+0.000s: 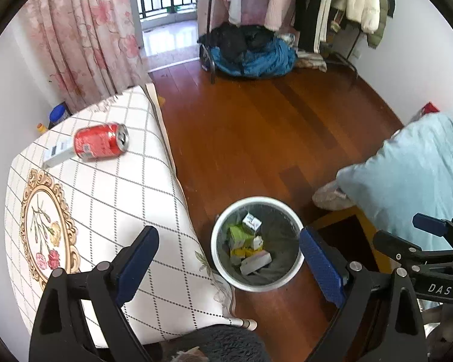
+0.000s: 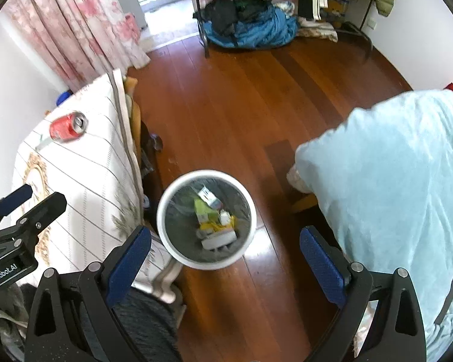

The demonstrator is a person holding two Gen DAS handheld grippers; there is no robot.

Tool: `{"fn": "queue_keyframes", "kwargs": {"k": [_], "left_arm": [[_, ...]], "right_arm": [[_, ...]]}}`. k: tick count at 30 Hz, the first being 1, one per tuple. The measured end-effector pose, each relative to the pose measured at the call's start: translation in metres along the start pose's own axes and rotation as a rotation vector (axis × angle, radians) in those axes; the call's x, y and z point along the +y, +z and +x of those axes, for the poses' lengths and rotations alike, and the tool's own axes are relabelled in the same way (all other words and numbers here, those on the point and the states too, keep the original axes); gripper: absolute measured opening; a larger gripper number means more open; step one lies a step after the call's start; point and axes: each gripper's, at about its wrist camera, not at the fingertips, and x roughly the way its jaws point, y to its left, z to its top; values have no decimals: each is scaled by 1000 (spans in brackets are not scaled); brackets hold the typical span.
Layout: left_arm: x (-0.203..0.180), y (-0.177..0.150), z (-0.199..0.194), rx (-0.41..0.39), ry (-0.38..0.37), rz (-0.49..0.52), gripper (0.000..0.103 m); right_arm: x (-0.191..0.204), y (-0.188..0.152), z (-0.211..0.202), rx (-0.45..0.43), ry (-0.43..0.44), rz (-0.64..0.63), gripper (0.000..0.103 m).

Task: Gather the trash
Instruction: 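Move both tools back over the table toward the soda can and tube box, then grasp the red Coca-Cola can with the right tool while the left tool grasps the white tube box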

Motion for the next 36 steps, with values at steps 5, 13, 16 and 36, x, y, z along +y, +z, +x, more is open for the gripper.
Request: {"fn": "queue_keyframes", "kwargs": {"k": [5,13,16,36], "left_arm": [[33,10,-20,-56,16,-33,95],[151,15,-6,-69,158,-163,95],[194,11,11,-48,230,-195,95],[355,-1,128,99,460,13,95]], "right_arm": [[38,22,-16,-43,35,-42,100],[154,70,13,-30,76,-217,100],[220,92,44,-5,98,-334,100],[467,168,274,351,-89,-965,89]]}}
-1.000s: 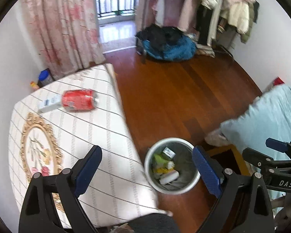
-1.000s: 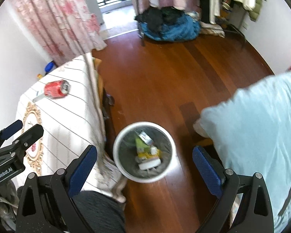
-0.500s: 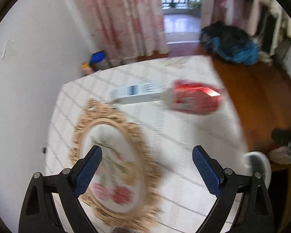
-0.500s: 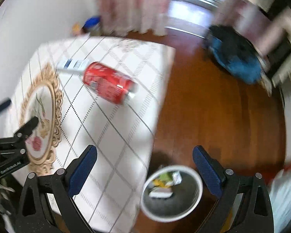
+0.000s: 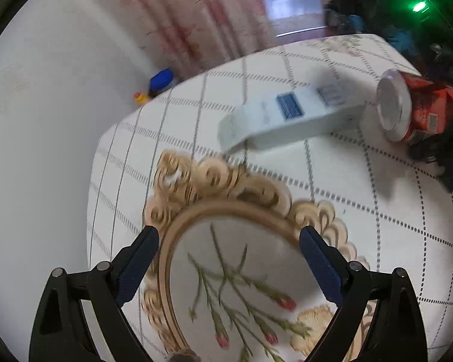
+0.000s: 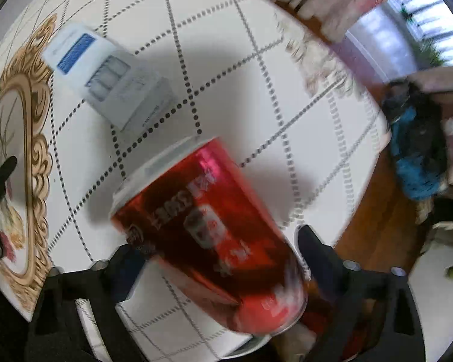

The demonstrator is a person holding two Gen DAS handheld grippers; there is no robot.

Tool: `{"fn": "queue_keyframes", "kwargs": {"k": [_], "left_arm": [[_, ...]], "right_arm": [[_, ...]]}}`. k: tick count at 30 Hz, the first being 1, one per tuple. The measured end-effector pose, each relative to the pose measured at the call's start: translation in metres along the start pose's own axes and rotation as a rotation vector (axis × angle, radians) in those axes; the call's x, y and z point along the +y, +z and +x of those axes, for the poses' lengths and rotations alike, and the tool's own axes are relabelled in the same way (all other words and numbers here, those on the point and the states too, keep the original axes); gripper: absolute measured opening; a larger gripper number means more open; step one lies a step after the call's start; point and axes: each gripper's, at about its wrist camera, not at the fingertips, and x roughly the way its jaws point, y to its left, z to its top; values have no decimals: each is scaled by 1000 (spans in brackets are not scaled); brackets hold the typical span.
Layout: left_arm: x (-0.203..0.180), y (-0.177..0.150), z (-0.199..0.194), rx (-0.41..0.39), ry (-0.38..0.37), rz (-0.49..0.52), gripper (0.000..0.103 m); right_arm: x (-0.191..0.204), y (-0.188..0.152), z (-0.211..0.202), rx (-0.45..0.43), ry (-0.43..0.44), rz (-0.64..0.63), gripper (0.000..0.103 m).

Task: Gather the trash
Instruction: 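Grasp the red Coca-Cola can with the right tool while the left tool grasps the white tube box, then carry can and tube box over the white bin and open both tools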

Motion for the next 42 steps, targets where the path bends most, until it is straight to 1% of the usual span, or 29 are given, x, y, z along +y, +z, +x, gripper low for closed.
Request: {"fn": "queue_keyframes", "kwargs": {"k": [1,3,5,8,9,12,15,17,18,19,20,21,23,28,31,33,36,37,38,39,40,42], "left_arm": [[-1,5,-1,-13,3,27,95],[-1,20,-5,-47,-2,91,95],[-2,35,-8,-63,-7,149,95],[-17,59,-10,-86,-19,301,95],[-26,66,-8,-86,-28,378,95],[-41,81,10,-39,-58,519,95],[-56,86,25,9,-82,613,94],[-61,87,31,13,-84,657,94],[-64,87,32,0,-86,679,92],[-66,86,32,-5,-95,692,78],[-66,87,30,-3,-123,694,72],[-65,87,29,0,-134,691,41],[-64,88,29,7,-129,686,41],[-63,85,27,11,-127,677,37],[-61,80,18,0,-131,642,36],[-57,76,12,2,-144,612,35],[-54,70,-4,-29,-139,585,34],[-52,68,-9,-35,-151,570,34],[-53,65,-18,-53,-156,554,34],[-55,60,-29,-72,-148,544,34],[-57,56,-37,-84,-153,539,34],[-62,46,-63,-128,-170,516,34]], "right_arm": [[-10,-1,0,6,60,57,84],[-28,-6,0,18,139,164,83],[-48,-16,2,33,182,254,83],[-71,-26,5,45,198,344,82],[-77,-28,6,42,214,365,82],[-91,-29,6,40,250,410,82],[-98,-25,4,48,253,417,82],[-102,-23,3,50,246,410,82],[-104,-22,1,48,245,409,81],[-105,-24,2,49,246,405,81],[-107,-23,2,51,247,401,81],[-101,-20,0,52,247,400,81],[-100,-18,-2,53,244,395,81],[-103,-14,-6,36,230,394,79],[-97,-24,-13,6,237,412,79],[-90,-34,-19,-20,238,427,78],[-86,-50,-36,-79,251,455,78],[-87,-58,-41,-98,255,466,77],[-86,-67,-47,-117,258,477,77],[-74,-77,-47,-140,262,489,77],[-71,-86,-52,-159,264,498,77],[-57,-116,-61,-213,275,525,77]]}}
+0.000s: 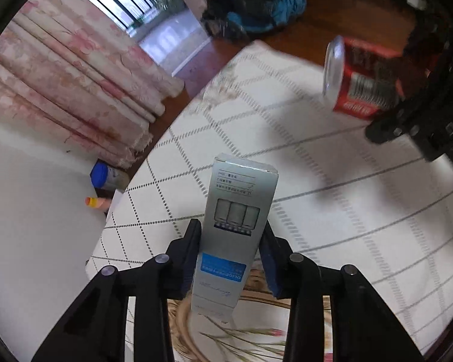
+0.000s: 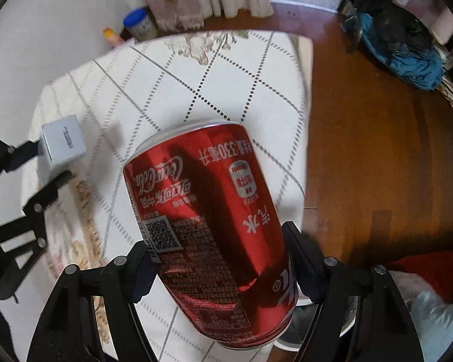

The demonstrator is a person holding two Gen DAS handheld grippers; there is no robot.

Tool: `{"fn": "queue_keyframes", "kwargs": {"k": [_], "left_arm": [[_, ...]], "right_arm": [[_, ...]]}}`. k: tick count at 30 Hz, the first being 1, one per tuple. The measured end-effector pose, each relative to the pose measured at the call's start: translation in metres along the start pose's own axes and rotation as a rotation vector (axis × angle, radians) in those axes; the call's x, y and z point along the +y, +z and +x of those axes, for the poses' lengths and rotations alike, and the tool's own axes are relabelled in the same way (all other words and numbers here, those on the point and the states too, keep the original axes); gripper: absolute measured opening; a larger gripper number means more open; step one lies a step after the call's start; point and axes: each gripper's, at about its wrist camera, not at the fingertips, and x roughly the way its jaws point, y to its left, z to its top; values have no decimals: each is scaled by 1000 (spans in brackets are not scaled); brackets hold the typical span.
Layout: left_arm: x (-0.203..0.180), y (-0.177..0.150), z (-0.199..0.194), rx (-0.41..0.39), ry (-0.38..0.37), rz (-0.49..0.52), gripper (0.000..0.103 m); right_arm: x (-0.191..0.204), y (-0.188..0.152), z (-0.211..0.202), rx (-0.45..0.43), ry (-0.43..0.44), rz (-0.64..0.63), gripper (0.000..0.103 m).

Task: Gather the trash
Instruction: 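Carry can and tube box over the white bin and open both tools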

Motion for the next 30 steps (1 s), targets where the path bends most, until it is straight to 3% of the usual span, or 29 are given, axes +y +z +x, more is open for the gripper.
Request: {"fn": "queue_keyframes", "kwargs": {"k": [7,11,18,22,30], "left_arm": [[-42,14,-82,-150,-48,-31,34],[-75,30,-129,-240,-84,-40,34],[-150,70,-178,-325,-217,-49,34],[-193,90,-169,-291,-327,-80,34],[-263,126,-87,-77,-480,-112,34]], "right_arm": [[-49,-79,-70,-198,-4,112,76],[-101,-136,-112,-273,-9,199,76],[-182,-233,-147,-318,-37,346,75],[-221,-275,-134,-275,-54,416,75],[-292,-319,-51,-145,15,597,74]]}}
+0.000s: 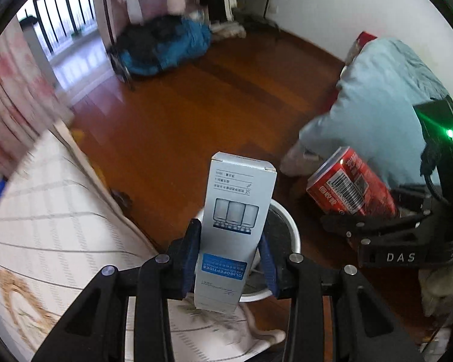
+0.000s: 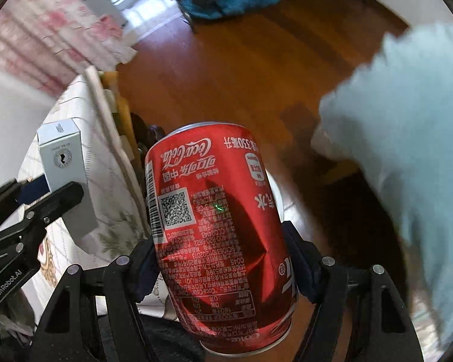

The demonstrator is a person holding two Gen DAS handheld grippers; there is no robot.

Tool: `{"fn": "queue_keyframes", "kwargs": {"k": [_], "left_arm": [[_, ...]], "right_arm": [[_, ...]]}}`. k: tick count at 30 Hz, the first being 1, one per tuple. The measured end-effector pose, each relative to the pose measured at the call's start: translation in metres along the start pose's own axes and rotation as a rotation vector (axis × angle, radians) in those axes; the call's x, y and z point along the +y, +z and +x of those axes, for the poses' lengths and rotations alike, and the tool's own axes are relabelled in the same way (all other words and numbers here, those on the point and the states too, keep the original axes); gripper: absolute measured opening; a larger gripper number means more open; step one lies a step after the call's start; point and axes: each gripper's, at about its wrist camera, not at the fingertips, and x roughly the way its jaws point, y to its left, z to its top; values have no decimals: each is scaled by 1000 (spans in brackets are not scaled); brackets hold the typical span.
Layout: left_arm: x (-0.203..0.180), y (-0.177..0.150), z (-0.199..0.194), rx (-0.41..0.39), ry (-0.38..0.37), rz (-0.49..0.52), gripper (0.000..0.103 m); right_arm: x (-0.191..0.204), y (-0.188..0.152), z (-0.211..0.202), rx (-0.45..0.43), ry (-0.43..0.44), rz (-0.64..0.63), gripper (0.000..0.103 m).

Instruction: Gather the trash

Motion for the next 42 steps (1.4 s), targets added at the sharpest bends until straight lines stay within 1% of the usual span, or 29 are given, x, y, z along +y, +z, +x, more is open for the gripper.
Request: {"fn": "queue_keyframes", "kwargs": {"k": [3,5,8,11,15,17,20,21,22,23,24,25,29,32,36,42], "left_arm": [[1,3,33,67,-32,-39,34],[-1,4,48,101,-45,-58,34],[0,4,70,146,-61,-81,34],[0,1,86,181,-64,-98,35],[-3,-2,98,210,-63,-130,36],[-5,-5,100,214,-41,-128,36],[-6,-5,100,215,-29,-125,43],[-7,-5,101,214,-21,-123,52],[-7,-5,98,208,-12,-123,68],[-7,-5,96,201,-5,-122,77],[-8,-5,92,197,8,-120,91],[-7,-6,90,194,16,-118,95],[-11,-9,72,170,55,-112,96],[-15,-13,53,146,78,-113,96],[-25,-21,21,102,95,-113,97],[-45,-38,-44,15,100,-110,97]], "right_arm": [[-20,-1,35,43,30,64,74],[-26,-3,58,76,45,90,74],[-27,-3,90,111,58,118,74],[-32,-3,114,128,65,142,74],[-33,-2,127,135,60,151,74],[-33,-1,130,137,44,147,74],[-34,0,130,139,18,140,74],[-35,0,128,138,5,135,75],[-35,-1,126,135,-8,130,76],[-35,-3,121,131,-19,126,86],[-35,-5,115,127,-31,122,95],[-35,-6,109,120,-44,118,97],[-28,-17,80,80,-93,88,98],[-23,-27,51,37,-106,69,98],[-17,-45,5,-30,-100,55,99],[-11,-78,-73,-135,-74,40,99]]}}
